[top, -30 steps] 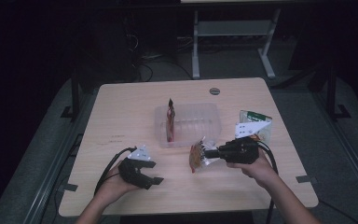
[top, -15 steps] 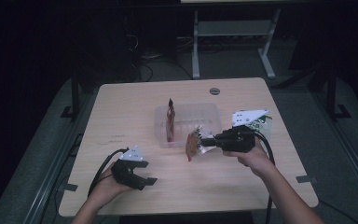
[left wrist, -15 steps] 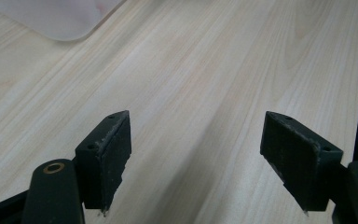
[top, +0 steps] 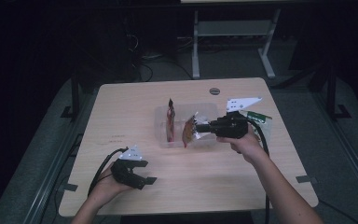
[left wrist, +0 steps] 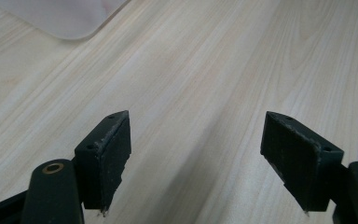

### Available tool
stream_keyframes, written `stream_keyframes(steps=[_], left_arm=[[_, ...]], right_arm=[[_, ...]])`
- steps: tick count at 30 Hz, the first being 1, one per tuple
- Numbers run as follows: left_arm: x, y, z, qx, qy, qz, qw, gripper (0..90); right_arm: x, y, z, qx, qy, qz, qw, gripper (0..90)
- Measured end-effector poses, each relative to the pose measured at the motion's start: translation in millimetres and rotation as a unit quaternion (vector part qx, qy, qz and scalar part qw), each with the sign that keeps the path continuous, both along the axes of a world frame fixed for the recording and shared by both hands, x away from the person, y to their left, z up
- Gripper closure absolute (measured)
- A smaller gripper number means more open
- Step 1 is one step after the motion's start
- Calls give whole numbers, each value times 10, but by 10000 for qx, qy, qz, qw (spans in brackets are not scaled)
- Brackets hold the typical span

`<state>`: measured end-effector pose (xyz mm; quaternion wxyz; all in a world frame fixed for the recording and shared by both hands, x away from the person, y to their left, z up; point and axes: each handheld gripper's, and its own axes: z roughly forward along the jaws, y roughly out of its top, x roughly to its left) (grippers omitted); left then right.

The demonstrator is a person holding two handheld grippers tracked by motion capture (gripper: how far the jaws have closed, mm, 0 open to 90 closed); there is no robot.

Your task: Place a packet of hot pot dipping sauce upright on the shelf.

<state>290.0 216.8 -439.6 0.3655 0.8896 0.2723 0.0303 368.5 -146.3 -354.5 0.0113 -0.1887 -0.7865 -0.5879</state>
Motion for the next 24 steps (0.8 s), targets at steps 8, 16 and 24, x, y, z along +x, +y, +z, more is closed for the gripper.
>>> stream_keyframes(steps=[8,16,24], left_arm=[[6,-1,-10,-11,21,-4,10000,241],[3,-9,-17,-8,57,8,10000,241],[3,-26,-20,12,44,-42,10000,241]], right_arm=[[155,25,-34,-48,45,-116,9999,890],[295,34,-80,-48,77,-258,9996,890],[324,52,-167,-102,166,-289,9994,890]])
